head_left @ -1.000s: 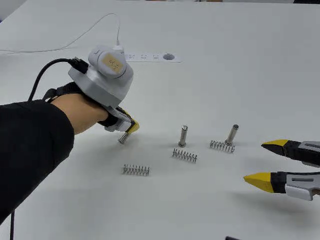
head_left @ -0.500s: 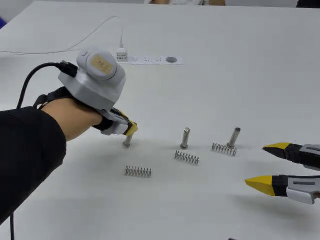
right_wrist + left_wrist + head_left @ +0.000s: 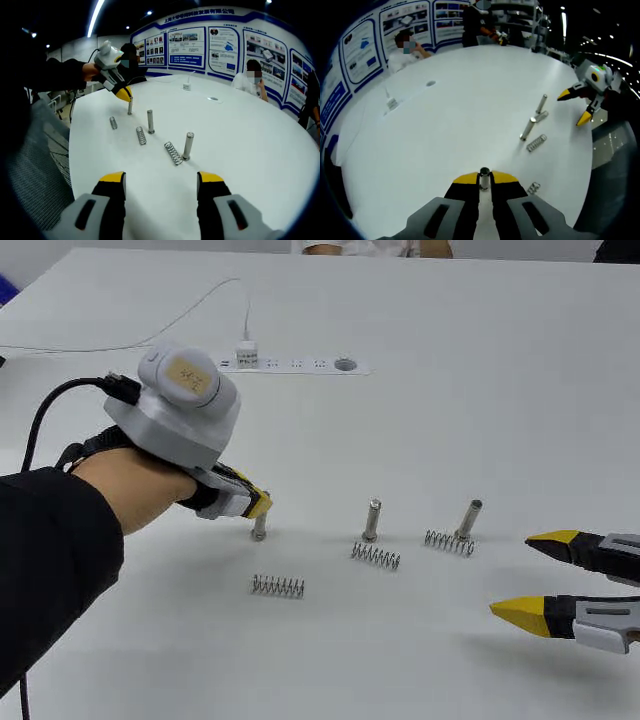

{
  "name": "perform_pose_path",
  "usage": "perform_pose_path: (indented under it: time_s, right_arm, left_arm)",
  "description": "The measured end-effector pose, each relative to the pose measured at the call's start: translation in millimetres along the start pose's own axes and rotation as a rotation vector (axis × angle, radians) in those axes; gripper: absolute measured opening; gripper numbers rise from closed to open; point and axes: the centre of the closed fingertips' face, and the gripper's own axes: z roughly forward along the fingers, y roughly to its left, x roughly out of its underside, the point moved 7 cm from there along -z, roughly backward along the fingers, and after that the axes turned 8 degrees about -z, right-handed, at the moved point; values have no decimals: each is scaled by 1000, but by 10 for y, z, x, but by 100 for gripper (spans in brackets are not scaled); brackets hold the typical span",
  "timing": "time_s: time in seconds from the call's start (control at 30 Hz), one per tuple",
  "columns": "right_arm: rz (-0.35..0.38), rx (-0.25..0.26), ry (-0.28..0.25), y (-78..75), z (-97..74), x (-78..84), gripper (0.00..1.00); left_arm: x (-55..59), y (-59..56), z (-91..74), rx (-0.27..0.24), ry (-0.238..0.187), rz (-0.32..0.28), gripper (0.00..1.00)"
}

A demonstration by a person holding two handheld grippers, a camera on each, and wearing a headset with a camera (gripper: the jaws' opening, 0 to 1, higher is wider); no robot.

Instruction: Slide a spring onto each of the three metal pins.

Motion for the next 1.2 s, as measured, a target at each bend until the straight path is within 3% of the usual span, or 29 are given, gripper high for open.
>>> perform_pose_path:
  time_s: [0.53,1.2]
  right_arm:
    - [-2,-3,5,3,7,-1,59]
    - [-5,1,7,26,-17,-10,59]
  left_arm:
    - [80,24,-37,2,-28,-30,8]
    - [132,4,-28,6,-41,-22,8]
